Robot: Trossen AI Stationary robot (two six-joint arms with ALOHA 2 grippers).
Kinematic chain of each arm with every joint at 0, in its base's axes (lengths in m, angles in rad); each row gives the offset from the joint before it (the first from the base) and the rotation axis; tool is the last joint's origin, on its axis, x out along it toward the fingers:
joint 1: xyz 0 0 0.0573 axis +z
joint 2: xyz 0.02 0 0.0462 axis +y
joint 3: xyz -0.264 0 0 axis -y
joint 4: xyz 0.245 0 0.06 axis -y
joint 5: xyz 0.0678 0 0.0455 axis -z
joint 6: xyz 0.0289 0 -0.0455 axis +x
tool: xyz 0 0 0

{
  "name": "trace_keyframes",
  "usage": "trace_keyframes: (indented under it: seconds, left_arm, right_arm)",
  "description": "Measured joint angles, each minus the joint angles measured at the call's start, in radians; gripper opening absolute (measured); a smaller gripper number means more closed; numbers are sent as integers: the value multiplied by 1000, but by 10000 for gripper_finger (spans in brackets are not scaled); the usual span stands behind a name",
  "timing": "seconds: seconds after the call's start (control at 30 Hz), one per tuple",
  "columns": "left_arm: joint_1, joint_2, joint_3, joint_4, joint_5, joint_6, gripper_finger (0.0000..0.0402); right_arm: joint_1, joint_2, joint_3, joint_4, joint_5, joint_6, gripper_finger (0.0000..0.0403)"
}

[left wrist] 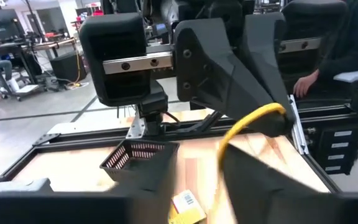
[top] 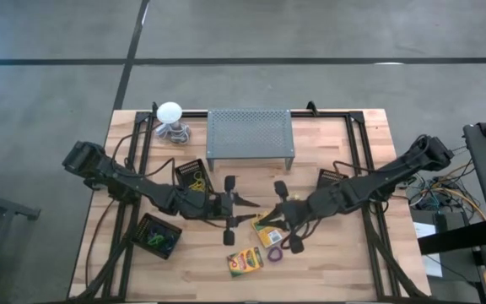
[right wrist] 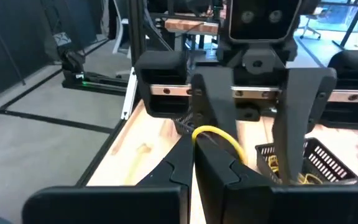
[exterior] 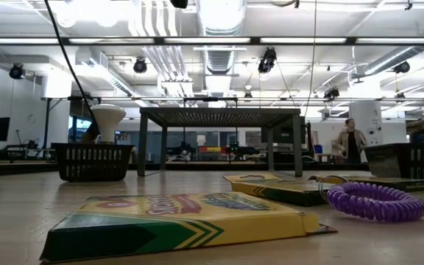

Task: Pick & Place Office Desk Supplies
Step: Put the yellow rubber band into the top left black bin

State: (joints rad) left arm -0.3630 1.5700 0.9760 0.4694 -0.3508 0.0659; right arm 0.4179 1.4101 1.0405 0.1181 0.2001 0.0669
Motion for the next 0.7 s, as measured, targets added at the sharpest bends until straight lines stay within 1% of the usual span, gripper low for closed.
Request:
trace_keyframes:
  seconds: [0.1, 0.13, 0.33, 0.7]
  left_arm:
    - [-1, 0, 0, 0, 0, 1, 27]
    - [-1, 0, 0, 3, 0, -11, 15]
    - [-1, 0, 0, 8, -54, -23, 4]
    - [1, 0, 0, 8, -69, -22, 1]
  right_arm:
    - [0, 12, 16, -15, 0, -8, 8]
    - [0, 13, 17, -15, 0, -15, 8]
    - [0, 3, 17, -16, 5, -2, 8]
    - [0, -9, 32, -92, 4, 4, 9]
